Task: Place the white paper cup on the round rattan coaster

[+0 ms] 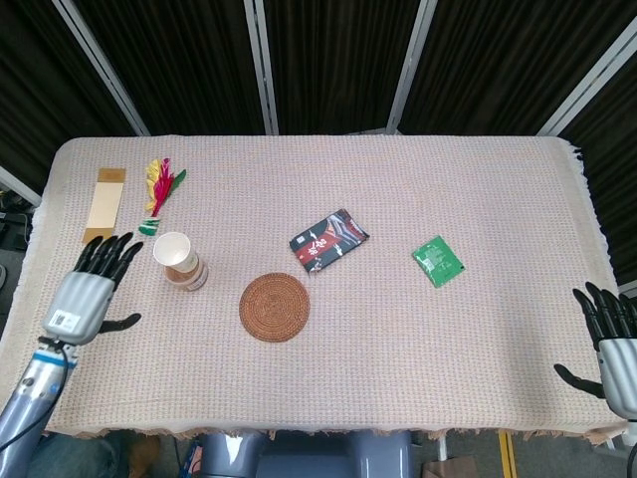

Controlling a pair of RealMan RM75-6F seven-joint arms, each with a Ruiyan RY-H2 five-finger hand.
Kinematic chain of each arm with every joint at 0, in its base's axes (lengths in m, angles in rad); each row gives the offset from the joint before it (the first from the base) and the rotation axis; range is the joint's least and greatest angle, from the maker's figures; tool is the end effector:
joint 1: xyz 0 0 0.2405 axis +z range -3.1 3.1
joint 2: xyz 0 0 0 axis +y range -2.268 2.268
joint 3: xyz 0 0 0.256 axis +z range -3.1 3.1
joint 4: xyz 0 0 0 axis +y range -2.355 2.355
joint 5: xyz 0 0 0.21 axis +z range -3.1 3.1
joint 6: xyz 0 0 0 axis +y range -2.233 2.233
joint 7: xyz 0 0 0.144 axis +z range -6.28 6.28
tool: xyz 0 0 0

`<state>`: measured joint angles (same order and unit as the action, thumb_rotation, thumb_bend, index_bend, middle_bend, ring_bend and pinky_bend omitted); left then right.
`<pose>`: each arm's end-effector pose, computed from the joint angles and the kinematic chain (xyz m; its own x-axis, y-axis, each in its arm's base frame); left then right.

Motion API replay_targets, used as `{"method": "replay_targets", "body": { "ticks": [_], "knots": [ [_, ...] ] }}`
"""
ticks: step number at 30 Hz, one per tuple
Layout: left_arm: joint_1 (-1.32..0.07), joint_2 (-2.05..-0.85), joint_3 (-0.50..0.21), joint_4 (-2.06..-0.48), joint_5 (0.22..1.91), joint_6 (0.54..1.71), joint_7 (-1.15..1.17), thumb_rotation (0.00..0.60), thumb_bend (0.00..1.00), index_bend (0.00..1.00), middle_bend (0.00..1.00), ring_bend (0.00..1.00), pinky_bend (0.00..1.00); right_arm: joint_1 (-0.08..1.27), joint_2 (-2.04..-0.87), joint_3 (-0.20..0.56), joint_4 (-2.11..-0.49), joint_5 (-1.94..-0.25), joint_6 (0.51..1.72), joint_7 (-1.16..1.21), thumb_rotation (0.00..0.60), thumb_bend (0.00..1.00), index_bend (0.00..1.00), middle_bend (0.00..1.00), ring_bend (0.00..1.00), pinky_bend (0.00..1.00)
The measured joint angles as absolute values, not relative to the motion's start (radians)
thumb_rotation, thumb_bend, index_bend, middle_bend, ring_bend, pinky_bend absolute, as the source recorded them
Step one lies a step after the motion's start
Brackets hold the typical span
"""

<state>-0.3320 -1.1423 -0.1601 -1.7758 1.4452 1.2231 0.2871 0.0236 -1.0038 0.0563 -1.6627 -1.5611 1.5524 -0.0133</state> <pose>-0.2238 0.2608 0.1205 0.4954 0.0477 0.8674 0.8456 -0.2552 -0.4689 -0.3062 -0.1629 0.1967 0.4677 0.0486 0.8826 -0.8831 -0.0158 0.4688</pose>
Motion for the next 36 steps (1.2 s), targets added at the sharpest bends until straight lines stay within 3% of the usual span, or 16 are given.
{"method": "replay_targets", "body": {
  "ticks": [5,11,18,26,36],
  "knots": [
    [-0.479,-1.217,-0.253,-1.743,1.265,1.085,0.412,0.6,0.0,0.0,0.0,0.0,0.06,0.036,-1.011,0.074,-1.655,-1.507,1.522,-0.037,0.6,0.0,0.0,0.0,0.0,0.0],
    [-0.581,-1.271,-0.294,-1.712,1.045,0.985,0.548,0.6,0.0,0.02,0.07,0.03,0.15,0.044,-1.016,0.092,-1.647,-1.457,1.498,-0.057,0.6,0.0,0.0,0.0,0.0,0.0],
    [-0.673,-1.32,-0.306,-1.641,0.844,0.914,0.64,0.6,0.0,0.21,0.25,0.18,0.29,0.047,-1.022,0.097,-1.64,-1.431,1.484,-0.07,0.6,0.0,0.0,0.0,0.0,0.0],
    [-0.722,-1.372,-0.303,-1.531,0.787,0.877,0.603,0.6,0.01,0.48,0.47,0.35,0.44,0.052,-1.03,0.101,-1.636,-1.417,1.477,-0.083,0.6,0.0,0.0,0.0,0.0,0.0],
    [-0.737,-1.369,-0.278,-1.519,0.781,0.886,0.572,0.6,0.02,0.5,0.52,0.4,0.47,0.053,-1.033,0.105,-1.631,-1.405,1.474,-0.082,0.6,0.0,0.0,0.0,0.0,0.0]
  ]
}}
